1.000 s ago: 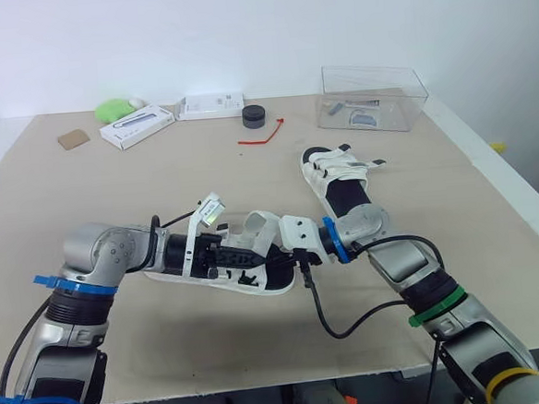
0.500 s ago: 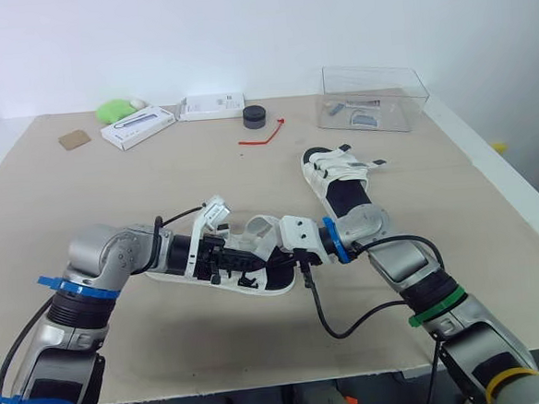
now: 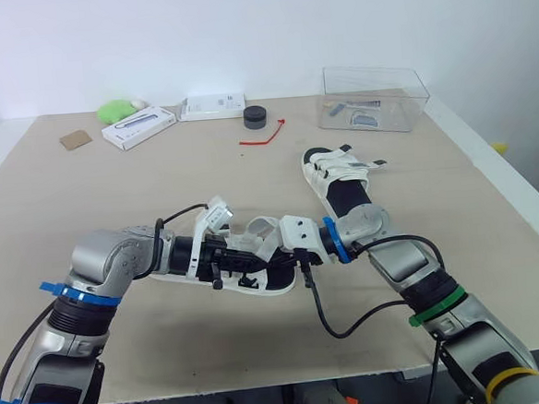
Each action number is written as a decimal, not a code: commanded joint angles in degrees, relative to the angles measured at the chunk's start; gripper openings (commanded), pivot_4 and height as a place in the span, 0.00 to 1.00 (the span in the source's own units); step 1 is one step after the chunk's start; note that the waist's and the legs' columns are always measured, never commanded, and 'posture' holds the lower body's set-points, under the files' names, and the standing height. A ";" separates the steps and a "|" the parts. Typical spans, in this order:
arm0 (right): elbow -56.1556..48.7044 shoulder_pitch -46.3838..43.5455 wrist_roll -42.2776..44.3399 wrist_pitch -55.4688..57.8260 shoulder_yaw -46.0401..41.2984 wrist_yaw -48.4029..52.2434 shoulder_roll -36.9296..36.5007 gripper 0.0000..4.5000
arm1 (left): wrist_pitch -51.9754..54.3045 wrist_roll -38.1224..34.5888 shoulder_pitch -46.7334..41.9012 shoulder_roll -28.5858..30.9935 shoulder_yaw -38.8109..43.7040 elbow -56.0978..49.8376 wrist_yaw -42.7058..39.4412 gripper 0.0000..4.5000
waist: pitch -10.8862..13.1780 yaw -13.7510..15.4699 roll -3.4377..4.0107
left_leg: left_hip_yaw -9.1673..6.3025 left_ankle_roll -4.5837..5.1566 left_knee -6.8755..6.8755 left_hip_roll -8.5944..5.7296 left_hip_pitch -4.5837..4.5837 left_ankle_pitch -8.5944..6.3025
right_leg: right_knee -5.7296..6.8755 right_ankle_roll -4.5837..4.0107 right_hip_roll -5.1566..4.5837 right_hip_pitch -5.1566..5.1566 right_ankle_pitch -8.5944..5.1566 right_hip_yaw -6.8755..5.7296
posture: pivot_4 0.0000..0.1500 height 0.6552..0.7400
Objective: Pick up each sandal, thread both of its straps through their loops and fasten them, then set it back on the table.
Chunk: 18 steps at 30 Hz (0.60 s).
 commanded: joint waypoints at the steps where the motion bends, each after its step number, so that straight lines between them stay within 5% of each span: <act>1: 2.50 1.22 -2.96 0.95 2.64 0.02 -0.44 0.00 | -1.06 2.94 0.96 0.01 -3.40 0.83 -0.02 0.03 | -0.04 0.01 0.06 | 0.00 0.00 0.00 0.00 0.01 0.00 | 0.00 -0.04 0.00 0.01 -0.02 0.00 | 1.00 1.00; 18: 2.76 0.89 -2.85 0.93 2.69 0.11 -0.74 0.00 | -2.42 0.00 1.89 4.36 -1.66 -1.69 -8.94 0.03 | -0.06 -0.06 0.10 | 0.01 0.04 -0.32 0.08 0.03 -0.01 | 0.00 -0.17 0.12 -0.12 -0.14 -0.01 | 1.00 1.00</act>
